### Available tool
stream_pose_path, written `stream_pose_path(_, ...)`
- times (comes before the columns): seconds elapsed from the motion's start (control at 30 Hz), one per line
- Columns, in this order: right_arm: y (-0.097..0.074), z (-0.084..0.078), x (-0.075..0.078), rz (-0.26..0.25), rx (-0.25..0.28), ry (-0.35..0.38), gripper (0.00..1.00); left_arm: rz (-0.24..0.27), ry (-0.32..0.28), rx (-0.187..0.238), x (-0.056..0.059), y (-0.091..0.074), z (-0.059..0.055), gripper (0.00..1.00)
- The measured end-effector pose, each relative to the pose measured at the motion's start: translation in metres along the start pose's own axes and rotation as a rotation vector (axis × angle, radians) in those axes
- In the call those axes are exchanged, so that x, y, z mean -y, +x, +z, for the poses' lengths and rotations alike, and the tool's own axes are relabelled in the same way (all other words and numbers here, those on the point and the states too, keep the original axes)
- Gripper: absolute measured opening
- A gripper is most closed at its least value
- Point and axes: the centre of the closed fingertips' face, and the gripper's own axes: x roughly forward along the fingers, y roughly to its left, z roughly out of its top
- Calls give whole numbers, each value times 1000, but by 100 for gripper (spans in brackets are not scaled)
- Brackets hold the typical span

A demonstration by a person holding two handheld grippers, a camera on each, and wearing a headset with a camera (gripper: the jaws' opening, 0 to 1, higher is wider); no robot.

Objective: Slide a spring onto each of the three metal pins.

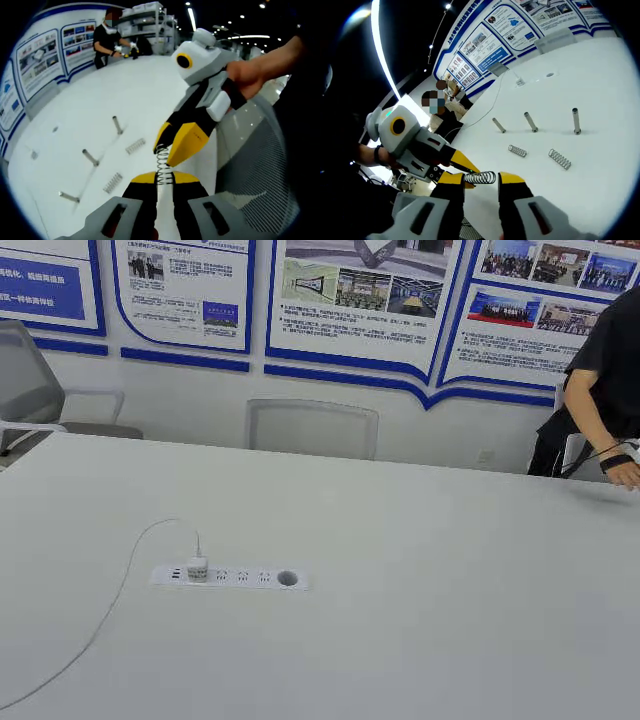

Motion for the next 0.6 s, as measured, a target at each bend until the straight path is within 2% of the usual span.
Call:
stream_pose_path(0.23,0,2,1,-6,-15,-17,19,-9,24,8,-1,-1,2,10)
stream_pose_path(0.6,1,8,-7,36,-14,-15,13,-14,55,-2,-3,-2,0,10)
